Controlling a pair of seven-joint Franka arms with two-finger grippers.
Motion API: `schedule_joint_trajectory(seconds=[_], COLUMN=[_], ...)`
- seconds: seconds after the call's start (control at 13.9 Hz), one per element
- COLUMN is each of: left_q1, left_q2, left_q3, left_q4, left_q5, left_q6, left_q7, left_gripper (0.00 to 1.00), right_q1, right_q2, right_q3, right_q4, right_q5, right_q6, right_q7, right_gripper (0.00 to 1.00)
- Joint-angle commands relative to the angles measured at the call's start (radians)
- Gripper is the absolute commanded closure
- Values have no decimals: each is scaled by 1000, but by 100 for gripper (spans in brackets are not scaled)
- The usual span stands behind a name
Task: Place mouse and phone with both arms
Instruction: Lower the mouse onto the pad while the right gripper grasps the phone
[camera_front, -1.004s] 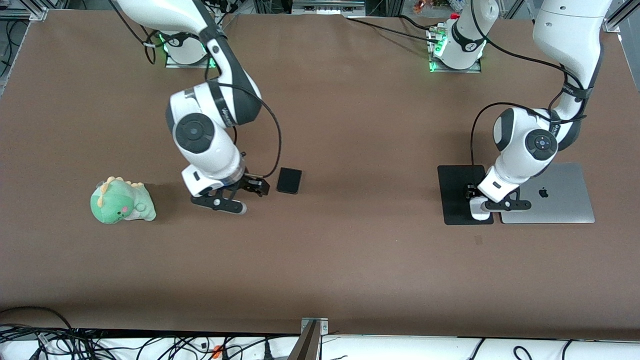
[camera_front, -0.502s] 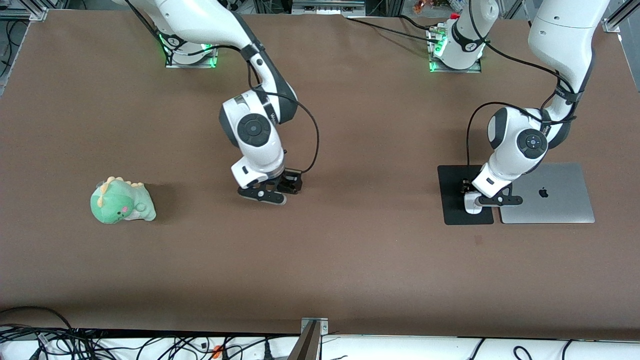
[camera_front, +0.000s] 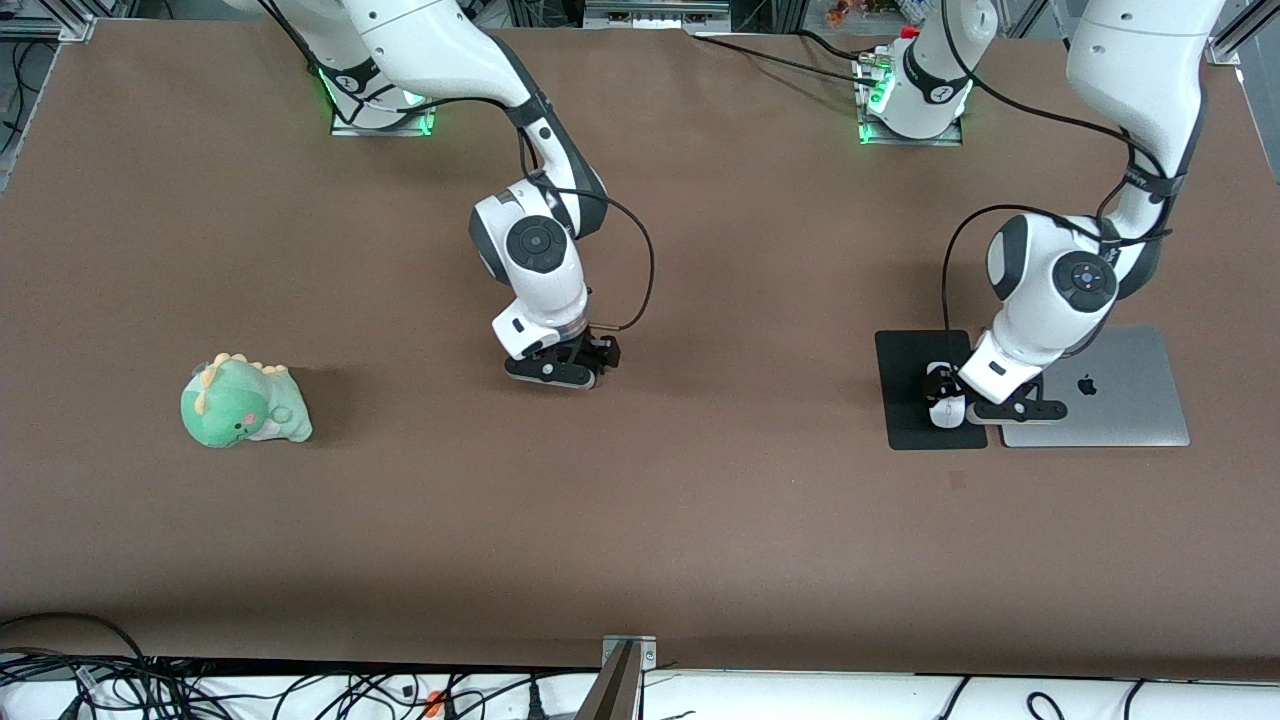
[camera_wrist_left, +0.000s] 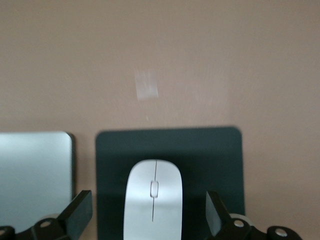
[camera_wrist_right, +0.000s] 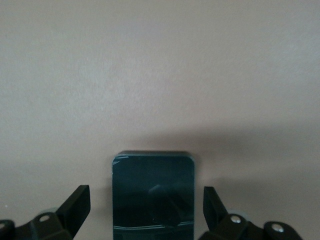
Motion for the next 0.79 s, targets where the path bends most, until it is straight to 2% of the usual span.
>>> schedule_joint_trajectory(seconds=[0.0, 0.22, 0.57, 0.72], left_q1=[30, 39, 44, 44], left_q2=[-74, -90, -169, -171], left_q3=[-10, -12, -13, -12], left_q4=[86, 261, 496, 614], left_q5=[24, 21, -12, -32], left_q6=[-190, -450, -835, -965], left_q7=[33, 49, 62, 64], left_gripper=[0, 0, 0, 0], right_q1=[30, 30, 33, 33], right_q2=[-7, -1, 24, 36], right_q3=[-15, -15, -15, -15], right_q4=[-55, -67, -67, -73], right_q5=[12, 6, 0, -2], right_q6=[73, 94, 126, 151], right_q7=[10, 10, 9, 9], right_gripper=[0, 0, 0, 0])
